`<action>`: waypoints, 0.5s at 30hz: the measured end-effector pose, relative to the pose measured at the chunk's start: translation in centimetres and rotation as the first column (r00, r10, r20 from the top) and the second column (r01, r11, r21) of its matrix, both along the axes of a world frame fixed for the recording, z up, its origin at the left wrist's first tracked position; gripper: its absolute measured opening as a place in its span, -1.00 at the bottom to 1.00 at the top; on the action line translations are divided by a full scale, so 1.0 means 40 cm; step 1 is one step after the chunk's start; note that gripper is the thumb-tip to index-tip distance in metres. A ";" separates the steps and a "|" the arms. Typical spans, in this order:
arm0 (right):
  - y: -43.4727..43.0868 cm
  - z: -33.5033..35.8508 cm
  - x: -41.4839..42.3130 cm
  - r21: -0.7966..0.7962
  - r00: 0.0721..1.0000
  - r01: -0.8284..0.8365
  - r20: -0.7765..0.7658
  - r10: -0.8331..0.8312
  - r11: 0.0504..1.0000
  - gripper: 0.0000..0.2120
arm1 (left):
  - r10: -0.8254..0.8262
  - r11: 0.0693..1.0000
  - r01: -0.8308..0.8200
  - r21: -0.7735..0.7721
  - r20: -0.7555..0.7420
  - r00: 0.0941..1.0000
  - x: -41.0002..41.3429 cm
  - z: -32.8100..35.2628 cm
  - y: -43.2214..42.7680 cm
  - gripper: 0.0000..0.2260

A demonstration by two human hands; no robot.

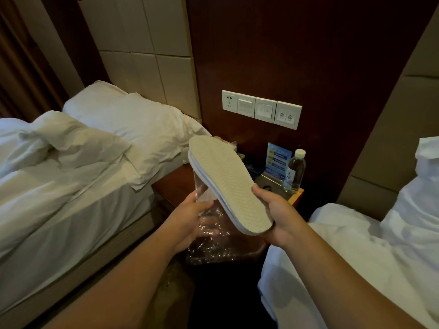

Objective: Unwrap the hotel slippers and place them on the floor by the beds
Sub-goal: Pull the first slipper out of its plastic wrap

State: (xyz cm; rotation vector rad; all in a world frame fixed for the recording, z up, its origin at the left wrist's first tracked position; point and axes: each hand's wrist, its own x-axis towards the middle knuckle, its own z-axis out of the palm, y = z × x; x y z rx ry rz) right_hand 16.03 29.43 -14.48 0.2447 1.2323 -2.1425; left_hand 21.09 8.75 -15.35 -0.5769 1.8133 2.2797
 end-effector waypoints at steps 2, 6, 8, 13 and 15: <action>0.009 -0.026 -0.009 -0.018 1.000 -0.001 0.016 0.001 1.000 -0.70 | -0.027 0.999 0.027 -0.021 0.026 0.999 -0.008 -0.013 0.010 -0.50; 0.021 -0.072 -0.035 0.026 0.997 0.069 0.025 -0.069 0.997 -0.74 | -0.016 0.991 0.031 -0.134 0.108 0.994 -0.016 -0.033 0.008 -0.36; 0.030 -0.104 -0.047 0.075 0.990 0.133 0.042 -0.137 0.988 -0.75 | 0.048 0.990 -0.026 -0.140 0.155 0.987 -0.018 -0.048 -0.008 -0.33; 0.051 -0.217 -0.062 0.228 0.978 0.175 0.070 -0.195 0.958 -0.72 | 0.138 0.982 -0.109 -0.156 0.187 0.973 -0.021 -0.080 -0.052 -0.38; 0.046 -0.247 -0.063 0.326 0.978 0.197 0.007 -0.211 0.925 -0.67 | 0.141 0.982 -0.112 -0.153 0.192 0.971 -0.021 -0.089 -0.062 -0.38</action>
